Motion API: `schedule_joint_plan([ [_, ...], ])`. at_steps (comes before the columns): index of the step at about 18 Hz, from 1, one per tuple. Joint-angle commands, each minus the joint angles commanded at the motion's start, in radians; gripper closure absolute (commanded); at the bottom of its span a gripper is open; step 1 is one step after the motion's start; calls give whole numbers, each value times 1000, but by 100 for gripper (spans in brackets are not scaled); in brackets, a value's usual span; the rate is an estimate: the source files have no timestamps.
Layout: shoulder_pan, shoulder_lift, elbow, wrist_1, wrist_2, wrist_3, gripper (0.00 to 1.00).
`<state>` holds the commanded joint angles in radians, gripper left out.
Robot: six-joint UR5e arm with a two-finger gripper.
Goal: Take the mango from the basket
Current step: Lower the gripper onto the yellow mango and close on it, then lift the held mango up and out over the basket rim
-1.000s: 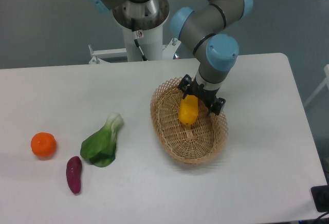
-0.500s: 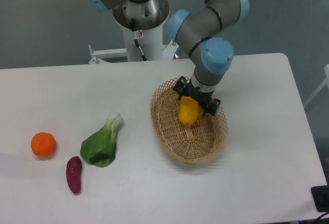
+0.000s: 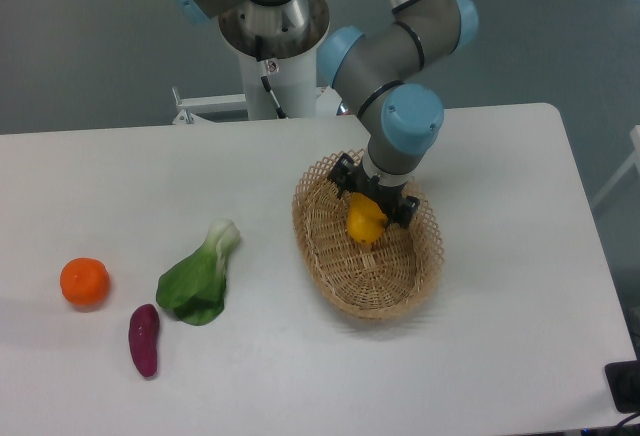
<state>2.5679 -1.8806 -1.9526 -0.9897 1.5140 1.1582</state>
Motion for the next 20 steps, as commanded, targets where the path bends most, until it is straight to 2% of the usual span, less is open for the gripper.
schedule_joint_plan([
  [3,-2,-6,-28,72,0,2,3],
  [4,-2,-9,-29,77,0,2,15],
  [6,-2,-9,-28,79,0,2,33],
  [8,-2,-8,-26,77,3,3,45],
  [11,0,-2,-14,72,5,6,52],
  [20,9,5,73,60,3,15,51],
])
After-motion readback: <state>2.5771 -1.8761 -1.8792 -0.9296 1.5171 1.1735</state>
